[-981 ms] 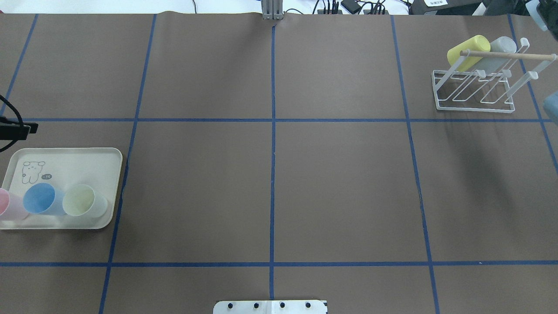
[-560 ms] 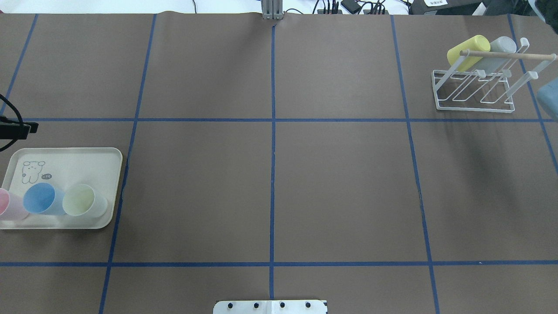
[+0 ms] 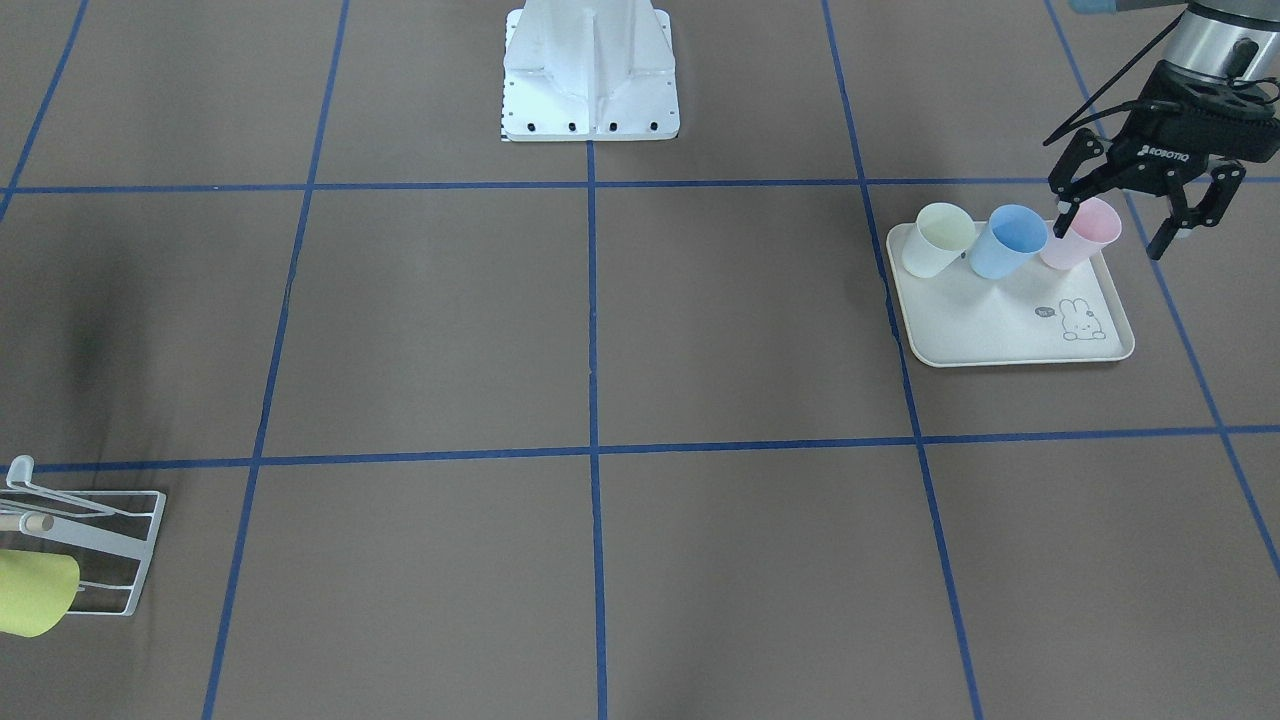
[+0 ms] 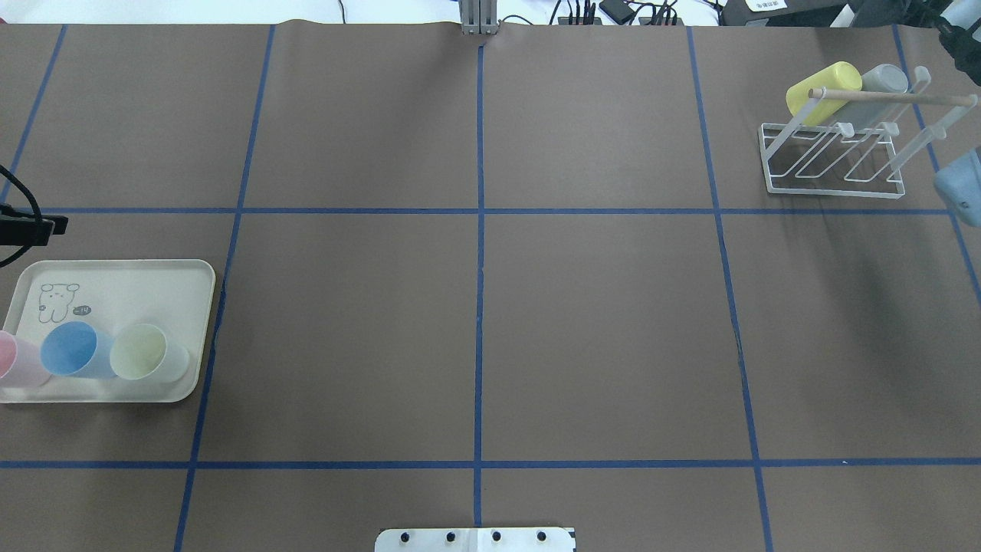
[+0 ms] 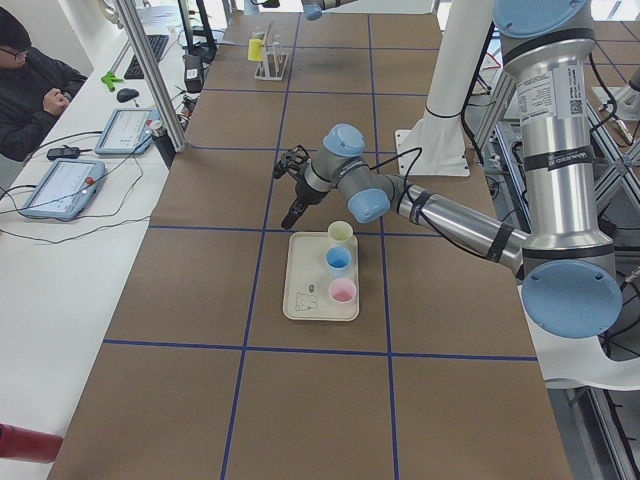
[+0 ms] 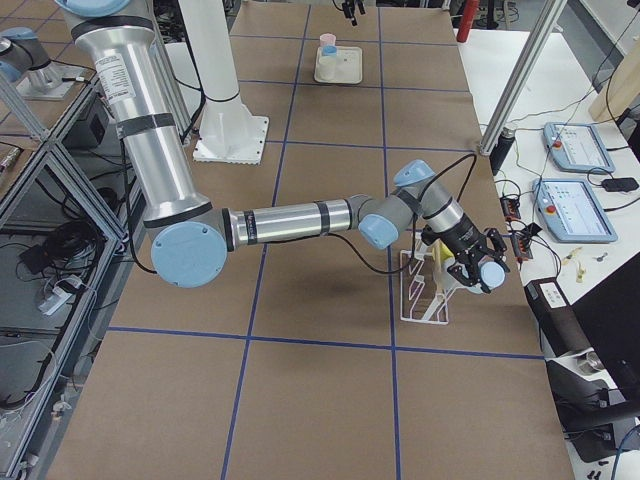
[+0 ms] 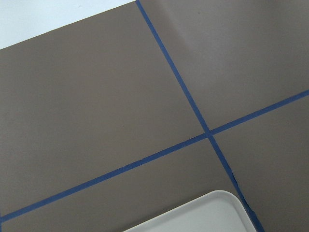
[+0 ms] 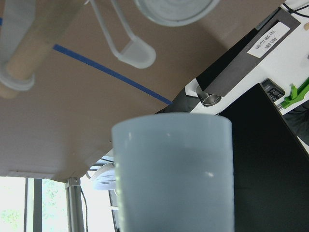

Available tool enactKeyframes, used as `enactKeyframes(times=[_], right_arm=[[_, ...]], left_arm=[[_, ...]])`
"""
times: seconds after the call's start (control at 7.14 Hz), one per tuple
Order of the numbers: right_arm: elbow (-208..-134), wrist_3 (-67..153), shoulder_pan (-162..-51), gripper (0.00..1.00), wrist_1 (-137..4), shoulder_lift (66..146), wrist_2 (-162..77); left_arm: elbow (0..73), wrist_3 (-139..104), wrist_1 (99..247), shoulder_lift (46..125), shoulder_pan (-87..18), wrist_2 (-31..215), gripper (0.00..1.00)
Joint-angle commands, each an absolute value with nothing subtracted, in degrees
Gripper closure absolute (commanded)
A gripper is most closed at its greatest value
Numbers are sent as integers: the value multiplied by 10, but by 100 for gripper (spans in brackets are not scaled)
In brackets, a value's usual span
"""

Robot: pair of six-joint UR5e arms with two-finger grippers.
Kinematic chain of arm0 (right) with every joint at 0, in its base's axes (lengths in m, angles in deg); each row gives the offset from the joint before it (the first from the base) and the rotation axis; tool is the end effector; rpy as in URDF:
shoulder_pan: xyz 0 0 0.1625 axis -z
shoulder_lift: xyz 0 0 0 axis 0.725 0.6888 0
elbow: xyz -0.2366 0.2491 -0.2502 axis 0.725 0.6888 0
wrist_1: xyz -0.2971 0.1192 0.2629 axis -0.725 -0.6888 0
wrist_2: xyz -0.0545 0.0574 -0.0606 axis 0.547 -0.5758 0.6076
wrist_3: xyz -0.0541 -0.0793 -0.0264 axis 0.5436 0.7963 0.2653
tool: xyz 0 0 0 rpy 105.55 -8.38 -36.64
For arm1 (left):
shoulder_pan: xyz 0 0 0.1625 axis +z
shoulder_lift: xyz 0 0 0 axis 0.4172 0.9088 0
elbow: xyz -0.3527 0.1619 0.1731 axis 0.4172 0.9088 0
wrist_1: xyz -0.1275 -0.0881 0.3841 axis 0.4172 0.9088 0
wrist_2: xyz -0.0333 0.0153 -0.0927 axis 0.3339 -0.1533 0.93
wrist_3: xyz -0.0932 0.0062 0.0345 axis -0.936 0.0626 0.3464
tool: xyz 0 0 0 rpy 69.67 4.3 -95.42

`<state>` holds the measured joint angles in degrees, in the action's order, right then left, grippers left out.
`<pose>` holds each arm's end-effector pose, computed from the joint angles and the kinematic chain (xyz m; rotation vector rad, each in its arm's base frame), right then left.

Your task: Transfer IKEA cup to right arm and place on rack

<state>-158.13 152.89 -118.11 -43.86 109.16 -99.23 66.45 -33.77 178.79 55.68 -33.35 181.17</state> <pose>-0.0622 -0.6669 0.5270 0.5589 0.6774 -1.7752 0.1425 -0.4133 0.4210 0.5984 0.7581 0.1835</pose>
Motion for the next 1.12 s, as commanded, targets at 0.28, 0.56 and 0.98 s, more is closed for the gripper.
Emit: enactKeyframes(times=[0.28,0.56,0.98], right_arm=[[-1574,1525,-1144,100,-437,1095,-940],[-1564,1525,-1129,100,-437,1097,-912],[-1557,1526,-1127,100,-437,1102,-906]], left_arm=[[664,-338,1788,557,-333,1812,0],[663,-338,1788,557,-333,1812,0],[662,-338,1788,557,-333,1812,0]])
